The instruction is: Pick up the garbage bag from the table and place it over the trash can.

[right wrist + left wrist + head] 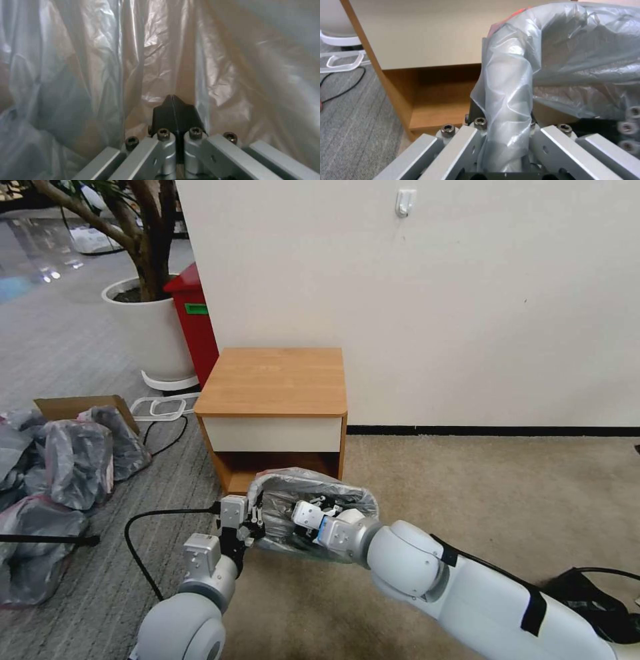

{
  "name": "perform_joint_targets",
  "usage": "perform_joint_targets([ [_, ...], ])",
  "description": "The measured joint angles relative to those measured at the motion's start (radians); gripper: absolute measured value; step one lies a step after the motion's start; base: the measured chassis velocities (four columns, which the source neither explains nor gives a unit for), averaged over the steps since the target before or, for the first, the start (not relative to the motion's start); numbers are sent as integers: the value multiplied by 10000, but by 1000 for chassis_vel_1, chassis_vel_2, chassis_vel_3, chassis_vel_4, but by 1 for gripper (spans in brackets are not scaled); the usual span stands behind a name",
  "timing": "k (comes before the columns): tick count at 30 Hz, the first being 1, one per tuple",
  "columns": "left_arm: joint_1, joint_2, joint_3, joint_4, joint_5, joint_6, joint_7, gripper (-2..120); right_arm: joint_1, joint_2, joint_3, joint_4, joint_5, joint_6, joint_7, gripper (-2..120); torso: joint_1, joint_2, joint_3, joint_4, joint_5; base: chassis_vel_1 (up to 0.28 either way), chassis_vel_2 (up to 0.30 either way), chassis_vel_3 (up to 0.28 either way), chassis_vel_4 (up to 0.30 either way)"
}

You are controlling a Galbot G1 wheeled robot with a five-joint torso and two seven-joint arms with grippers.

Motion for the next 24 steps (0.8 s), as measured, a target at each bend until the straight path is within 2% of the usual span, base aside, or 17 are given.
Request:
perform_joint_targets([
  [24,38,-294,567,-93,485,-223,170,3,430,435,-339,-1432,-325,27,81,0,0,0,0,0,0,0,0,0,0],
])
